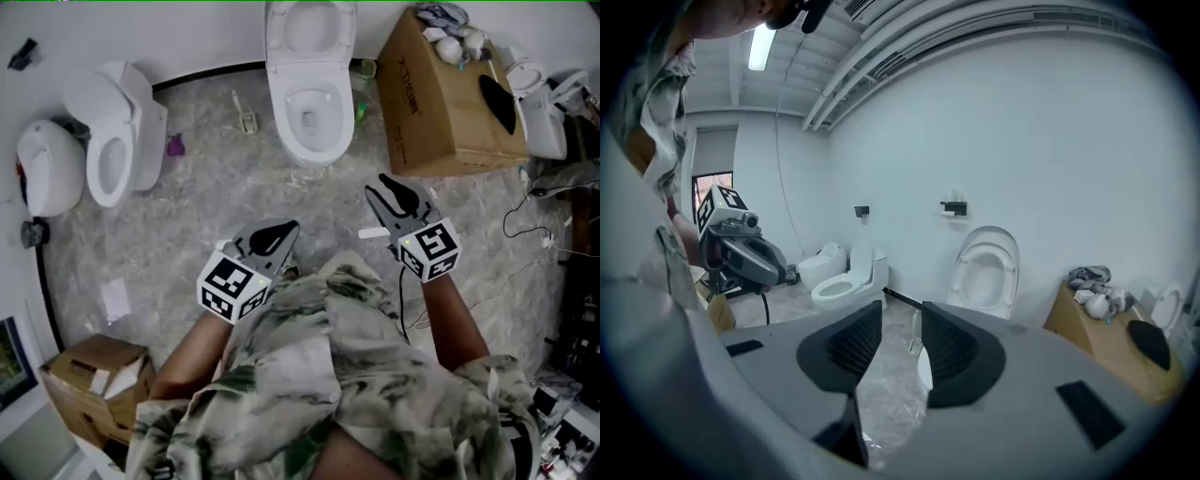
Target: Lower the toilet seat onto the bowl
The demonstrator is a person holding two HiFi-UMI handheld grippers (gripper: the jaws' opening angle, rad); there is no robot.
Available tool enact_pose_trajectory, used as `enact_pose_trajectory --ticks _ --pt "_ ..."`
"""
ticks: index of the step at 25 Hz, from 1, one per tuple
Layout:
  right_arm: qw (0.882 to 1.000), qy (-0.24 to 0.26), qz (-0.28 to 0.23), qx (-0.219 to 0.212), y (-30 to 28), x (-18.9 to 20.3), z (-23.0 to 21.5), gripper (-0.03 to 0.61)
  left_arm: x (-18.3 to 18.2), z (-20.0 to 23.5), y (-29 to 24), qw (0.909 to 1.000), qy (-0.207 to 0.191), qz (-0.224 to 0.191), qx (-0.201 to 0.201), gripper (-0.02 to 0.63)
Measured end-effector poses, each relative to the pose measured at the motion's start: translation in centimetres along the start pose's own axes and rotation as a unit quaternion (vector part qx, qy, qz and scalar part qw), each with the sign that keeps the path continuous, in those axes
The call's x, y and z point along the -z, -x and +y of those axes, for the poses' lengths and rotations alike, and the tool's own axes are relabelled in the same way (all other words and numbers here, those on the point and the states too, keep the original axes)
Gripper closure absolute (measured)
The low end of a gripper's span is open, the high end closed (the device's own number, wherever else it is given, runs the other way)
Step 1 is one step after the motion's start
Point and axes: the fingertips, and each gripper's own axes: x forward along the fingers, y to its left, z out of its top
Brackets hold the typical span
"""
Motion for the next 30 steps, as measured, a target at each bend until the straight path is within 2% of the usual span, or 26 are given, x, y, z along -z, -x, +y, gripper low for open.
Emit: enact_pose_trajectory --ticks 6,12,17,22,30 --pt "1.000 0.021 0.007 0.003 -4.1 -2.8 -0.5 0.433 -0.9 4.4 1.7 0.9994 0.028 -0.017 0.000 0.592" --pt "0.999 0.043 0.007 -0.003 -7.8 -5.2 -4.4 0.436 -3.1 7.4 1.3 0.9982 0.046 -0.035 -0.020 0.592" --pt "0.997 0.077 0.012 -0.023 -12.0 -6.8 -10.3 0.439 -5.9 10.9 -0.3 0.9928 0.090 -0.066 -0.045 0.592" --pt "0.994 0.100 0.024 -0.048 -17.3 -8.8 -17.4 0.449 -9.2 14.8 -3.1 0.9878 0.103 -0.076 -0.089 0.592" --pt "0.987 0.129 0.042 -0.084 -26.4 -10.9 -28.4 0.453 -13.6 19.2 -9.7 0.9838 0.108 -0.064 -0.128 0.592"
